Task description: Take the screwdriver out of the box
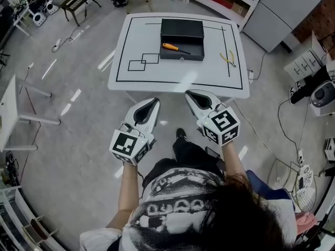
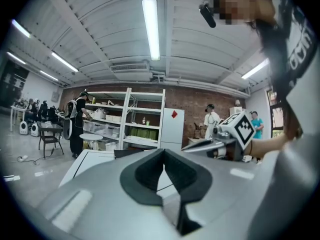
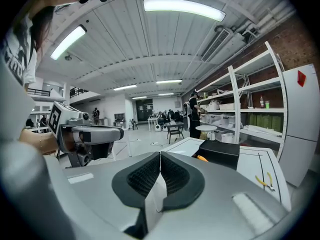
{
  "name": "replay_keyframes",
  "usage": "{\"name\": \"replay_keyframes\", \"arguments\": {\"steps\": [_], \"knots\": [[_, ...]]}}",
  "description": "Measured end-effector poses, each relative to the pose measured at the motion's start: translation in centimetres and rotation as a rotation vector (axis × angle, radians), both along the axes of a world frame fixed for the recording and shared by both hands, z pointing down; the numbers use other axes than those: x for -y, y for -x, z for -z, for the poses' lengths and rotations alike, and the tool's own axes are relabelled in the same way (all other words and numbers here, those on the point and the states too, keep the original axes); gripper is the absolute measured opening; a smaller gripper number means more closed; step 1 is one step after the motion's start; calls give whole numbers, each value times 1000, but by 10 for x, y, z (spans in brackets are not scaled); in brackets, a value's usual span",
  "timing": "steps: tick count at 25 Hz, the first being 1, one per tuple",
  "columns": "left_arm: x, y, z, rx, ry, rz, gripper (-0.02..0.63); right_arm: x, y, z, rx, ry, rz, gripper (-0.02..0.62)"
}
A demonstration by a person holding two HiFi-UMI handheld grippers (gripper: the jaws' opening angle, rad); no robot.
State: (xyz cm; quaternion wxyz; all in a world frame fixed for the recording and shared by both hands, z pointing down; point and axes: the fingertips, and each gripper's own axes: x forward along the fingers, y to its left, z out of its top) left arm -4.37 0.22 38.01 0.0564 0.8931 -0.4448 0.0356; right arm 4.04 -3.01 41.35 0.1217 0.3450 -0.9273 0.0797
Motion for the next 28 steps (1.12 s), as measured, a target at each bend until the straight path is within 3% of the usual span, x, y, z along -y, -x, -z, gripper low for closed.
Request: {"name": "replay_keyframes", "arguments": {"steps": [12,28], "knots": [[115,-26,-7,44,34,56,0,126,-17,-18,13,38,66,-2],[158,-34,-20,80,73,92,0,175,-16,-46,12,89,114,-2]]}}
